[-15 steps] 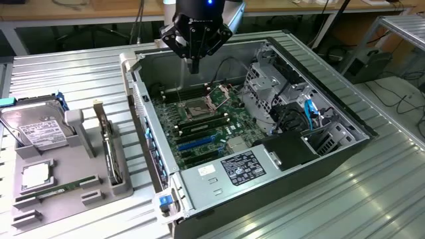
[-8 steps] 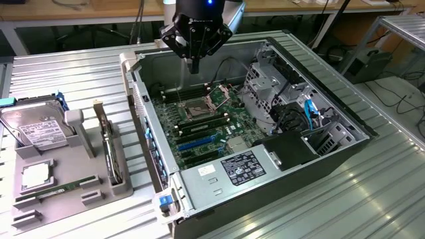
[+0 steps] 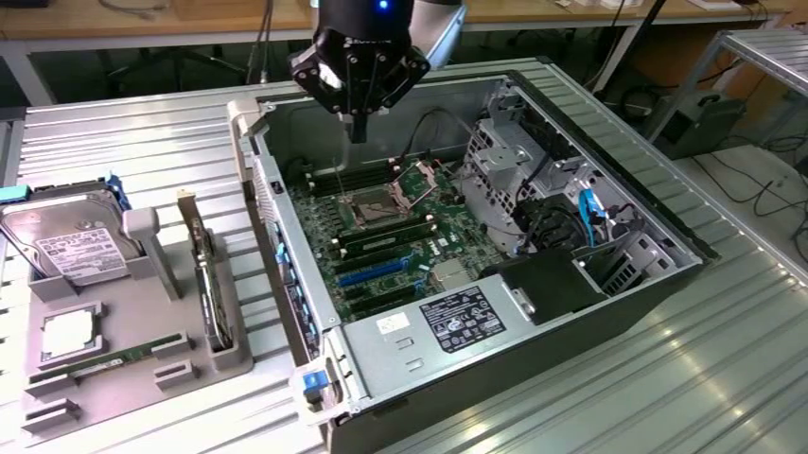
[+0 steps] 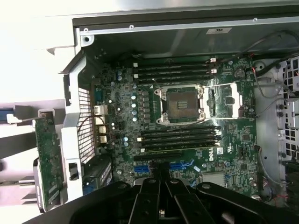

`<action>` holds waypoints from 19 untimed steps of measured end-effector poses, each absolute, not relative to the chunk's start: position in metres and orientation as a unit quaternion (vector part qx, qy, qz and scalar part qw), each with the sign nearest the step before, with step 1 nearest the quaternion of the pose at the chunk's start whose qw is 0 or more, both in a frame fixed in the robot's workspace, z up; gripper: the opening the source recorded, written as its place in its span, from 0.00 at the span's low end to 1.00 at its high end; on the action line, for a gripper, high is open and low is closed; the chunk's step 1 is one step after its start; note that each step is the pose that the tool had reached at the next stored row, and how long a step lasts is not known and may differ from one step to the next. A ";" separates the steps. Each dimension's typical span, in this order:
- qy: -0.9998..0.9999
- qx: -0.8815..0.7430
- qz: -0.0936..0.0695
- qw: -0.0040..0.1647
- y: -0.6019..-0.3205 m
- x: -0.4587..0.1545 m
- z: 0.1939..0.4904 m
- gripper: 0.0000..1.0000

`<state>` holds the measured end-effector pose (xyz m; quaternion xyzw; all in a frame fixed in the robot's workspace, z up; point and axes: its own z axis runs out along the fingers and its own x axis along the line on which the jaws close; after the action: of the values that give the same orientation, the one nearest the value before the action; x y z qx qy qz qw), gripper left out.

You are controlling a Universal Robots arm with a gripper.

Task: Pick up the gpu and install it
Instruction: 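Reach for the gpu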

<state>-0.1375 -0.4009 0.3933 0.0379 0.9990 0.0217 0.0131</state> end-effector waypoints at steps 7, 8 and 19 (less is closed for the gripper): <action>0.999 0.038 0.022 0.013 -0.408 -0.167 0.393 0.11; 0.999 0.038 0.022 0.013 -0.409 -0.172 0.393 0.11; 0.999 0.038 0.018 0.013 -0.418 -0.223 0.386 0.11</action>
<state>-0.2226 -0.4184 0.3863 0.0378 0.9990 0.0179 0.0132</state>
